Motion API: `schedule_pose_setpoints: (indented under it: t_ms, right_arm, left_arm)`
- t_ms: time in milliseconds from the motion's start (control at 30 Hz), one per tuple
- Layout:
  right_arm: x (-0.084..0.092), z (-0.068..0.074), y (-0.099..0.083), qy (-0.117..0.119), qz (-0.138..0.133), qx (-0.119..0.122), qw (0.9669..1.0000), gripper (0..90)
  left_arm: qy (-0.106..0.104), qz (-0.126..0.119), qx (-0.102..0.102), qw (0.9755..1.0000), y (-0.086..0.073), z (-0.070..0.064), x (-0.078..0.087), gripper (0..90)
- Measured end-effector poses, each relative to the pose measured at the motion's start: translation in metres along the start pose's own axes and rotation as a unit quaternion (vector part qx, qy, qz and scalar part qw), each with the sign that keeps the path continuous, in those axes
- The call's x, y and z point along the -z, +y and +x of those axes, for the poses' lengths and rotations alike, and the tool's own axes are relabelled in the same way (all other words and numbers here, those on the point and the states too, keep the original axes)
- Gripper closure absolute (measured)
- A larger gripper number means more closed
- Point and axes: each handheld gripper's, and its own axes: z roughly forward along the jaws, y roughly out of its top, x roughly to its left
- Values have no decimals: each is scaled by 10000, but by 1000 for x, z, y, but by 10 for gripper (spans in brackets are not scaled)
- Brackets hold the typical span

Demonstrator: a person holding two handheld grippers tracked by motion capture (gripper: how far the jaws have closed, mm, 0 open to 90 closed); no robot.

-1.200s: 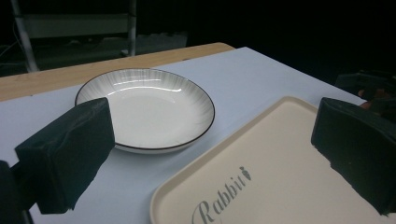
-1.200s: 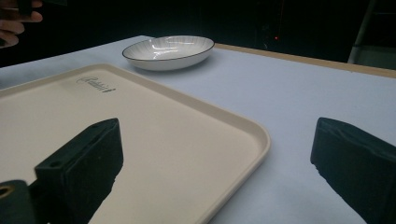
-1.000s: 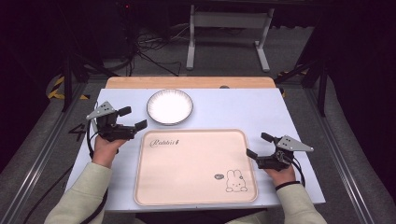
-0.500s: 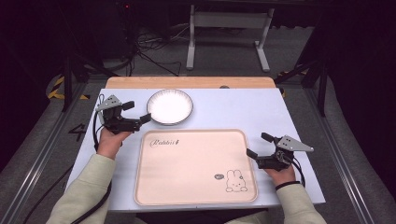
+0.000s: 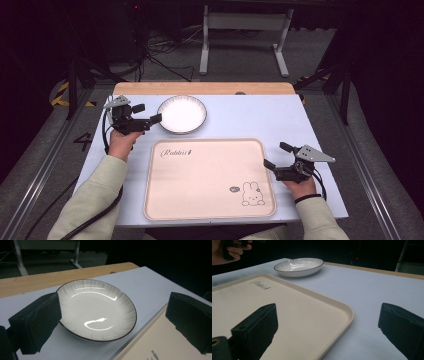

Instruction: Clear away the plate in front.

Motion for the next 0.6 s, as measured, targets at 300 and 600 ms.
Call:
schedule_pose_setpoints:
  t_ms: [300,600]
  right_arm:
    - [0,0,0,2,-2,13,10000,31]
    - [0,0,0,1,7,26,10000,31]
  left_arm:
    - [301,200,-61,9993,4,3,-8,21]
    - [318,370,385,9981,4,9,-22,42]
